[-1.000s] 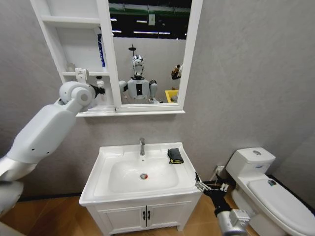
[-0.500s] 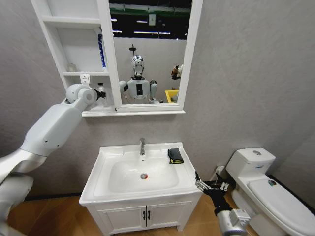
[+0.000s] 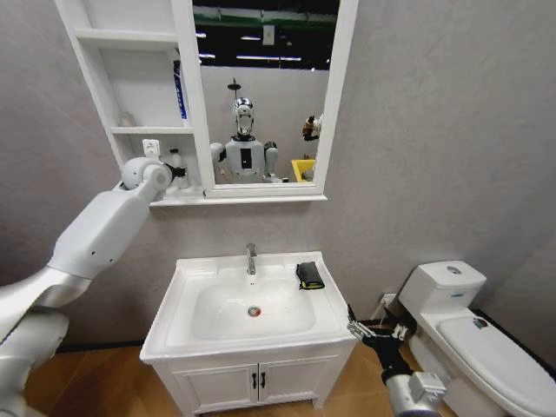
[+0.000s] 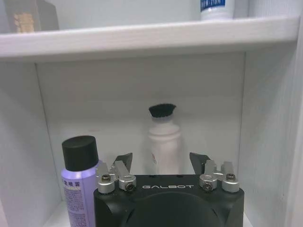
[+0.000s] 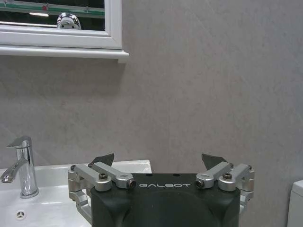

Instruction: Move facial cleanser and shampoo from washbasin to cabinet, then wipe washbasin with towel.

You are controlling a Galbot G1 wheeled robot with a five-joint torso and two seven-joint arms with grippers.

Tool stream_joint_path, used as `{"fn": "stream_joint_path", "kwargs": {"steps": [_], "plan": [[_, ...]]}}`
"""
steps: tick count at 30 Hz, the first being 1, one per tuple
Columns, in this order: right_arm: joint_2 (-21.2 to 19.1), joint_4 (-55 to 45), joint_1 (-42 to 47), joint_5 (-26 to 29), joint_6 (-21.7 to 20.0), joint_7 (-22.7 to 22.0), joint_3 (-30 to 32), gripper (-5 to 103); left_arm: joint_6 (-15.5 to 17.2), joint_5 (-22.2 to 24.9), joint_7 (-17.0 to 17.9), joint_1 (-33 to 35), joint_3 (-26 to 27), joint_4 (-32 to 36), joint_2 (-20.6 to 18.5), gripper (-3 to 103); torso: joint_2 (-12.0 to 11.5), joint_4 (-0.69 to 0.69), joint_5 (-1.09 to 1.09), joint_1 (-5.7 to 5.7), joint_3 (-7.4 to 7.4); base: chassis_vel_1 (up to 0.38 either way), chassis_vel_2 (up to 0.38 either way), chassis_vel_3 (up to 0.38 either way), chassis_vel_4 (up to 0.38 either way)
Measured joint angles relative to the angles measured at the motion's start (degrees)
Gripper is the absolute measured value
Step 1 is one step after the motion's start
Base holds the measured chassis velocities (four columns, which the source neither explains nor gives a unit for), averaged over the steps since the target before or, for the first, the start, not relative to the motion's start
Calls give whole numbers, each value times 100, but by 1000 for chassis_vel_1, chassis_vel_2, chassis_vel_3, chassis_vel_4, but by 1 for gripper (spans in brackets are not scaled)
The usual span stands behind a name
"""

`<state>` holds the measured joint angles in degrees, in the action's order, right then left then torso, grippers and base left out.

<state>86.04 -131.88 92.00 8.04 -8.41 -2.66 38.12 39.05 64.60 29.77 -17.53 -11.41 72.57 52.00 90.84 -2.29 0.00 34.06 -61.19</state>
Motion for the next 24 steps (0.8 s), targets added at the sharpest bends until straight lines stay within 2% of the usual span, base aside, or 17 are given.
{"fn": "stream_joint_path", "kwargs": {"steps": [3, 4, 6, 7, 10, 11, 13, 14, 15, 16, 17, 18, 19, 21, 22, 23, 24], "plan": [[10, -20, -13, -8, -9, -2, -16, 100, -16, 3, 52, 124, 243, 309, -108, 80, 0, -2, 1, 0, 0, 0, 0, 0, 0], [10, -20, -13, -8, -9, -2, -16, 100, -16, 3, 52, 124, 243, 309, -108, 80, 0, -2, 1, 0, 0, 0, 0, 0, 0], [12, -29, -9, -10, -14, -3, -12, 100, -4, 146, 299, 384, 553, 898, -318, 90, 0, -2, 0, 1, 0, 0, 0, 0, 0], [12, -29, -9, -10, -14, -3, -12, 100, -4, 146, 299, 384, 553, 898, -318, 90, 0, -2, 0, 1, 0, 0, 0, 0, 0], [19, -47, -7, -18, -23, -13, -27, 100, -17, 357, 722, 1277, 1189, 2246, -881, 100, 0, 0, -4, 0, 0, 0, 0, 0, 0], [19, -47, -7, -18, -23, -13, -27, 100, -17, 357, 722, 1277, 1189, 2246, -881, 100, 0, 0, -4, 0, 0, 0, 0, 0, 0], [54, -89, -23, -31, -96, -63, -93, 100, -196, 388, 968, 2197, 1660, 3355, -1254, 100, 1, 3, 3, -2, 2, 0, 0, 0, 0], [63, -114, -29, -32, -147, -70, -116, 100, -277, 389, 1109, 2630, 1886, 3739, -1350, 100, 1, 0, 0, -2, 1, 0, 0, 0, 0], [63, -114, -29, -32, -147, -70, -116, 100, -277, 389, 1109, 2630, 1886, 3739, -1350, 100, 1, 0, 0, -2, 1, 0, 0, 0, 0], [56, -137, -45, -34, -201, -76, -138, 100, -348, 311, 1221, 3156, 2262, 4155, -1416, 100, 0, -3, -4, -1, 1, 0, 0, 0, 0], [41, -152, -76, -34, -235, -77, -157, 100, -403, 152, 1218, 3679, 2646, 4480, -1433, 100, 1, -4, 4, -1, 1, 0, 0, 0, 0], [16, -164, -122, -35, -275, -82, -165, 100, -498, -176, 1084, 4418, 3102, 4823, -1411, 100, 1, 0, 4, -2, 1, 0, 0, 0, 0], [16, -164, -122, -35, -275, -82, -165, 100, -498, -176, 1084, 4418, 3102, 4823, -1411, 100, 1, 0, 4, -2, 1, 0, 0, 0, 0], [-15, -205, -190, -24, -338, -97, -187, 100, -741, -985, 604, 5782, 3808, 5293, -1172, 100, 1, 0, -7, 0, 1, 0, 0, 0, 0], [-34, -229, -218, -10, -376, -109, -189, 100, -949, -1439, 273, 6464, 4155, 5448, -982, 100, 1, 0, -1, 0, 1, 0, 0, 0, 0], [-51, -249, -225, 8, -412, -117, -190, 100, -1280, -2153, -187, 7286, 4595, 5573, -636, 100, 1, -2, 2, -1, 1, 0, 0, 0, 0], [-51, -249, -225, 8, -412, -117, -190, 100, -1280, -2153, -187, 7286, 4595, 5573, -636, 100, 1, -2, 2, -1, 1, 0, 0, 0, 0]]}}
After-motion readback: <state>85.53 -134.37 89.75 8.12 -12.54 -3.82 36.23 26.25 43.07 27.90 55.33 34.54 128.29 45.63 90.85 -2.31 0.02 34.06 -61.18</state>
